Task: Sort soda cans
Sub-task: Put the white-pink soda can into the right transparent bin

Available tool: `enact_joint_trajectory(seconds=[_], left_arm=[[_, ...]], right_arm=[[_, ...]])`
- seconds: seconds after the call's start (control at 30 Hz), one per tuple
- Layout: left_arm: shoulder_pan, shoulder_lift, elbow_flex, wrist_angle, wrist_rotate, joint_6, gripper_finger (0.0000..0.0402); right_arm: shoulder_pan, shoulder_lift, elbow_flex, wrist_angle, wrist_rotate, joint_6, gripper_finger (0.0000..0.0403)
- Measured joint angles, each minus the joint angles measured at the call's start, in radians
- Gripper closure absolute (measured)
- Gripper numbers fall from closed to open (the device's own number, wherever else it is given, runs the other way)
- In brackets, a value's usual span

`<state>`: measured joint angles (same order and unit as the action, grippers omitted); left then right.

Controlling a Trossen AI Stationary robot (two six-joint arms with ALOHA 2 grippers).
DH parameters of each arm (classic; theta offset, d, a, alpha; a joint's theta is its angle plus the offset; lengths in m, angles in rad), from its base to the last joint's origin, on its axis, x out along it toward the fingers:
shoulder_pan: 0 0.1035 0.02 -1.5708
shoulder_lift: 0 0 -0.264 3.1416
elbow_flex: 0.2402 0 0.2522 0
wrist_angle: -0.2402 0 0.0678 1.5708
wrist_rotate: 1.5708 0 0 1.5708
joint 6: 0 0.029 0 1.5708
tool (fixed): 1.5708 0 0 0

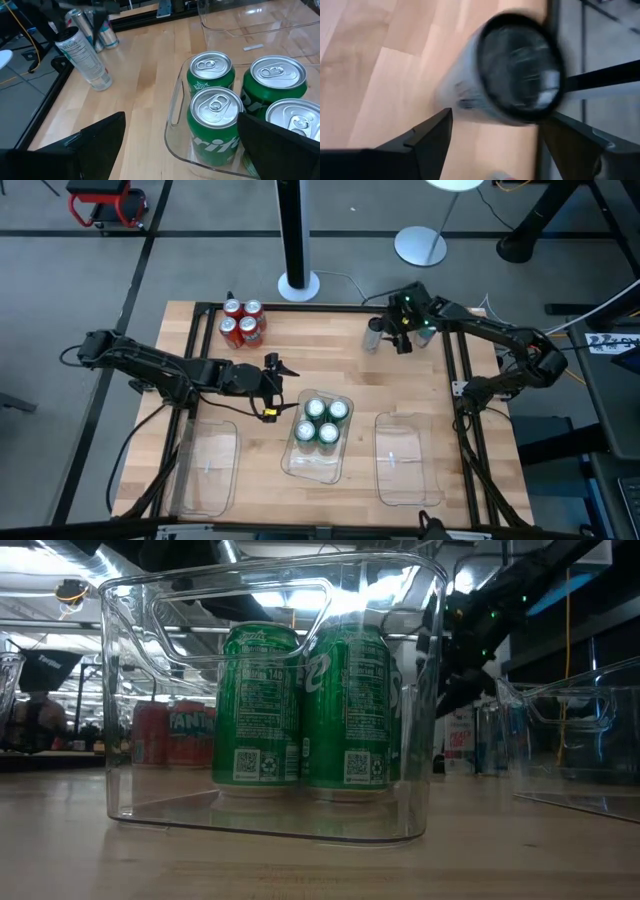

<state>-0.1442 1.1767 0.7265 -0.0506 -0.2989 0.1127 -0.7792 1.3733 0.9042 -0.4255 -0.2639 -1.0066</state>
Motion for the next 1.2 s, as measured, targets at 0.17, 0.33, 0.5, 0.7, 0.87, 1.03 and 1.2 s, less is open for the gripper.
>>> enact_joint_trajectory(seconds=[0.17,0.33,0.5,0.7,0.87,1.03,1.2], left_arm=[[0.002,0.000,0.000,0.001,0.000,0.000,0.0031],[0.002,0.000,0.000,0.001,0.000,-0.006,0.0031],[0.002,0.000,0.000,0.001,0.000,-0.012,0.0031],[0.002,0.000,0.000,0.001,0.000,-0.011,0.0031],[0.002,0.000,0.000,0.002,0.000,-0.011,0.0031],[0.002,0.000,0.000,0.002,0.000,-0.010,0.0031],[0.002,0.000,0.000,0.002,0.000,-0.011,0.0031]], right_arm=[[0.001,-0.028,0.081,-0.003,-0.015,0.003,0.0105],[0.001,-0.028,0.119,0.020,-0.062,-0.001,0.0104],[0.001,-0.028,0.129,-0.012,-0.066,-0.001,0.0100],[0.001,-0.028,0.130,-0.028,-0.124,-0.007,0.0054],[0.001,-0.028,0.138,-0.028,-0.260,0.004,0.0009],[0.034,-0.029,0.160,-0.035,-0.286,0.004,0.0027],[0.068,-0.025,0.160,-0.087,-0.132,-0.020,0.0024]])
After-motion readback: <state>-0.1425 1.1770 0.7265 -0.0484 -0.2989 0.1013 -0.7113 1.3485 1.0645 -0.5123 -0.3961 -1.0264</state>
